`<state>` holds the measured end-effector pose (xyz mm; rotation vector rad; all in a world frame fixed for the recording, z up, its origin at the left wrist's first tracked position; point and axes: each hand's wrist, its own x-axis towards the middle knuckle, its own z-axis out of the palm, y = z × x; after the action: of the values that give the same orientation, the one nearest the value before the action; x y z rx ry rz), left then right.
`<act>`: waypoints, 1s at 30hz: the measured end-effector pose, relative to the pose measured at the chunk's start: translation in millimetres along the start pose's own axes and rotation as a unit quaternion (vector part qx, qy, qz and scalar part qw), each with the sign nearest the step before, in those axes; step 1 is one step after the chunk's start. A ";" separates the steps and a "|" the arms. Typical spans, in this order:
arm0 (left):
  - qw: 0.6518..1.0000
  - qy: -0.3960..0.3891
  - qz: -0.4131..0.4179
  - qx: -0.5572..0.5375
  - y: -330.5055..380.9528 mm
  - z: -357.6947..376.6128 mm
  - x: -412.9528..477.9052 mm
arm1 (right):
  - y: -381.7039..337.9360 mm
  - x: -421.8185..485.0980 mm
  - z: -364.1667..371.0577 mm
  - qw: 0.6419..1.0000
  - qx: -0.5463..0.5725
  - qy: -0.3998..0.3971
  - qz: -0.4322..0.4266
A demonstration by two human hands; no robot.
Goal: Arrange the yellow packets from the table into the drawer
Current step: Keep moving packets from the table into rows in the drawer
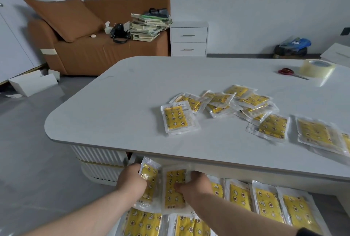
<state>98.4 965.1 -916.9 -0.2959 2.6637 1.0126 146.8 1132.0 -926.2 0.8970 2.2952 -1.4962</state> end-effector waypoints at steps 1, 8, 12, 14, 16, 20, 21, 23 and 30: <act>1.000 0.008 0.023 0.019 -1.2 1.2 -1.0 | -0.4 -0.4 -0.9 1.000 -0.021 -0.002 -0.013; 0.901 0.077 0.245 0.349 1.2 -12.4 -11.3 | -2.3 -3.0 -6.4 0.992 -0.111 0.005 -0.068; 0.845 0.079 0.308 0.430 -7.2 -28.6 -0.8 | -1.5 -5.3 -6.3 0.986 -0.139 0.006 -0.091; 0.839 0.029 0.345 0.420 -18.5 -36.3 7.3 | -1.1 -4.9 -6.4 0.985 -0.143 0.005 -0.091; 0.825 -0.011 0.375 0.423 -27.9 -44.1 8.8 | -0.4 -3.6 -6.8 0.986 -0.141 0.004 -0.088; 0.808 -0.079 0.371 0.451 -33.6 -53.4 3.9 | 2.0 -1.3 -8.6 0.987 -0.140 0.002 -0.082; 0.797 -0.082 0.379 0.463 -29.4 -53.5 2.4 | 2.8 -1.0 -9.7 0.987 -0.139 -0.002 -0.082; 0.792 -0.104 0.377 0.470 -17.8 -53.5 -1.9 | 4.2 -1.4 -11.8 0.985 -0.146 -0.004 -0.088; 0.775 -0.120 0.382 0.490 -24.4 -38.4 9.1 | -0.7 -10.0 -26.3 0.947 -0.269 -0.003 -0.174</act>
<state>89.7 920.5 -907.3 1.1078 2.6302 -0.3330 157.2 1151.8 -909.0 0.3480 2.7487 -0.8744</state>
